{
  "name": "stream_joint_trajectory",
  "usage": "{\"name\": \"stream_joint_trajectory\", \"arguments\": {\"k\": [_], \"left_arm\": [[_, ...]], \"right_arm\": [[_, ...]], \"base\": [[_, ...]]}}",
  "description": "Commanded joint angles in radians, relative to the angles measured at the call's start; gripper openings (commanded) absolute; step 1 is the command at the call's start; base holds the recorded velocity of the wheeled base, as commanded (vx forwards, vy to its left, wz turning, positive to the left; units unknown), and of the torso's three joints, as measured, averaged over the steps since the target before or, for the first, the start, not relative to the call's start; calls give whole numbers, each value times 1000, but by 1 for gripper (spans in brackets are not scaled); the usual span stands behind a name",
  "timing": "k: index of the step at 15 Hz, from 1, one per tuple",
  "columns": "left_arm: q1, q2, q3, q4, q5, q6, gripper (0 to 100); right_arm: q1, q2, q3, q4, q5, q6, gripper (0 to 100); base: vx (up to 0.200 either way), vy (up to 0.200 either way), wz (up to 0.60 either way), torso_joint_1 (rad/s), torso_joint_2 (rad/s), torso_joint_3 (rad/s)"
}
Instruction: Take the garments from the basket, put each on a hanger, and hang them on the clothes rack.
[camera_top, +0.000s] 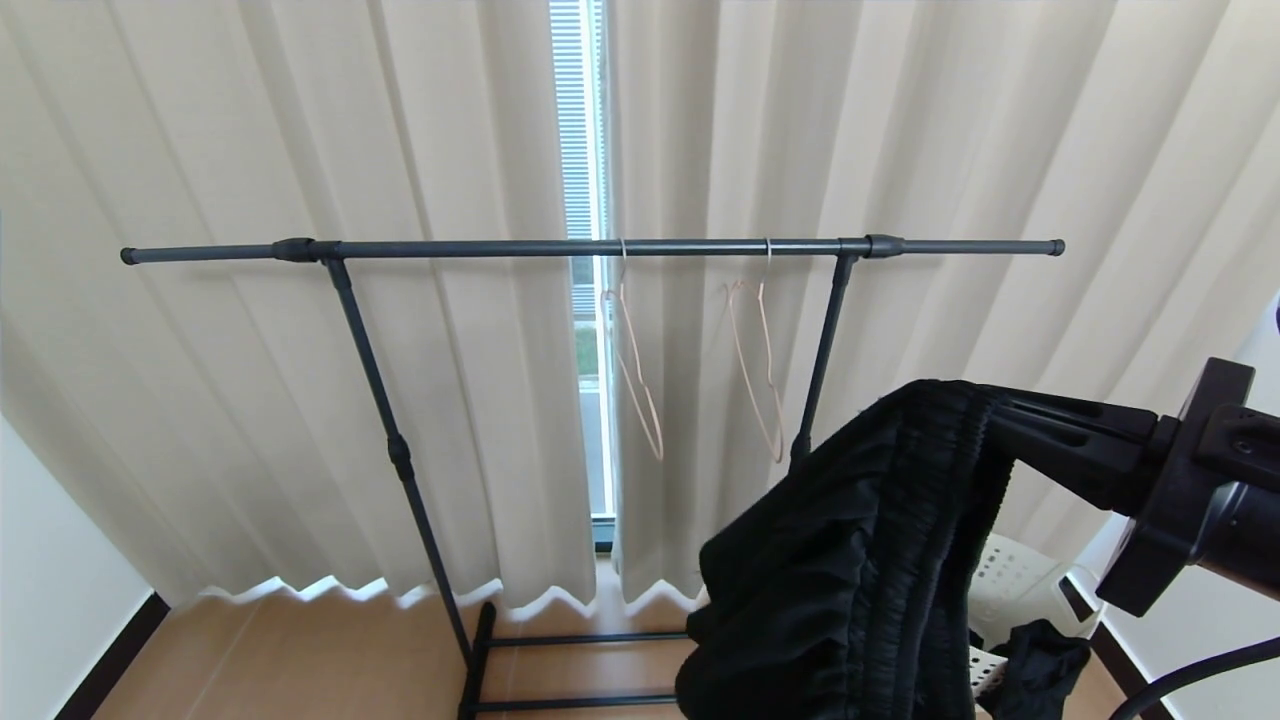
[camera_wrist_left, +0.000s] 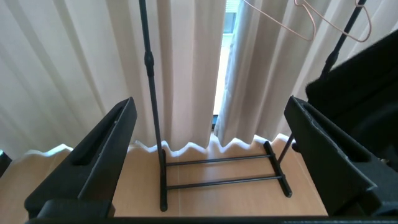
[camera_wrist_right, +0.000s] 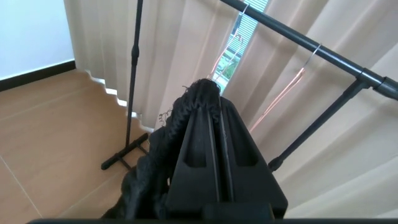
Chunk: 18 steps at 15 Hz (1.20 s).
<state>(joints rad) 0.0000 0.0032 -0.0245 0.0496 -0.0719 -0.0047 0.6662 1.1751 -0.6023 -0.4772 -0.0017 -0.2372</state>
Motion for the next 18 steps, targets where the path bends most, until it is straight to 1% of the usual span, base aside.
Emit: {"name": "stream_joint_trajectory", "arguments": {"k": [1, 3, 5, 9, 10, 12, 13, 14, 15, 17, 18], "left_arm": [[0, 0, 0, 1, 0, -3, 100], [0, 0, 0, 0, 0, -3, 100], [0, 0, 0, 0, 0, -1, 100], [0, 1, 1, 1, 0, 0, 100], [0, 1, 1, 1, 0, 14, 100], [0, 1, 6, 0, 0, 95, 100], [0, 1, 6, 0, -2, 97, 100], [-5, 14, 5, 1, -11, 117, 100], [-15, 47, 5, 1, -28, 143, 100], [-21, 89, 3, 1, -74, 140, 100], [-21, 149, 0, 1, -169, 97, 100]], "right_arm": [[1, 0, -5, 0, -3, -14, 0], [1, 0, -8, -1, -18, -37, 0], [3, -2, 1, 0, -69, -56, 0], [4, 3, -5, 0, -75, -60, 0], [4, 5, -13, -1, -75, -60, 0], [4, 6, -20, -1, -80, -59, 0], [4, 6, -20, -1, -81, -59, 0], [4, 18, -25, -3, -80, -57, 0], [4, 49, -30, -3, -80, -56, 0], [3, 78, -31, -4, -81, -54, 0], [3, 89, -27, -17, -86, -56, 0]], "base": [[0, 0, 0, 0, 0, 0], [0, 0, 0, 0, 0, 0], [0, 0, 0, 0, 0, 0], [0, 0, 0, 0, 0, 0], [0, 0, 0, 0, 0, 0], [0, 0, 0, 0, 0, 0], [0, 0, 0, 0, 0, 0], [0, 0, 0, 0, 0, 0], [0, 0, 0, 0, 0, 0], [0, 0, 0, 0, 0, 0], [0, 0, 0, 0, 0, 0]]}}
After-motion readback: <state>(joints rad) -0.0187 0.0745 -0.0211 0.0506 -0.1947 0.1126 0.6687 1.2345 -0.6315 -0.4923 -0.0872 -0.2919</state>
